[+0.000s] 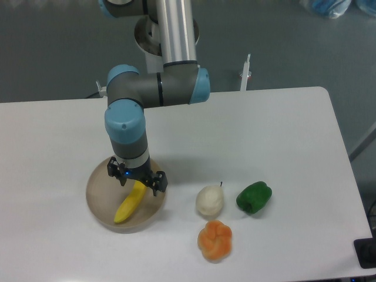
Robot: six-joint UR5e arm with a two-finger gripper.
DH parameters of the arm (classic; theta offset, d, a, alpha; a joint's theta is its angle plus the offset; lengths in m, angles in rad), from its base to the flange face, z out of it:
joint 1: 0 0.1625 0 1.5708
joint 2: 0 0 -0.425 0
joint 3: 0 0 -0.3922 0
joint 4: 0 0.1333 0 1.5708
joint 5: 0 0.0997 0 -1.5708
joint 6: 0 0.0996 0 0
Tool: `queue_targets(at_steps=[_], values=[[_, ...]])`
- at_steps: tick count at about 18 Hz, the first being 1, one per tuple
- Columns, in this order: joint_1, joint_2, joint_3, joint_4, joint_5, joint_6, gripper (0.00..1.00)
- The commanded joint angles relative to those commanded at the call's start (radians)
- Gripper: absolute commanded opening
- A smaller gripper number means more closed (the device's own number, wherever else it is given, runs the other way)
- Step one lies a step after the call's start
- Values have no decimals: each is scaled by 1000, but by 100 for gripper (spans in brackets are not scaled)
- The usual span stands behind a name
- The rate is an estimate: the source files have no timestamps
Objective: Pick up the banana from the plate
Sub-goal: 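Swing the gripper over the plate above the yellow banana, then lower the gripper onto the banana and close the fingers on it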
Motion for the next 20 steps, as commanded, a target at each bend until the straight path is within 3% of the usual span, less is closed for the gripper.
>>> queue_targets(at_steps=[14, 15, 17, 20], values=[[-23, -44, -11, 34, 38, -3, 100], [-23, -46, -11, 37, 38, -3, 93], [-23, -51, -9, 39, 38, -3, 67], [-23, -51, -6, 39, 38, -2, 56]])
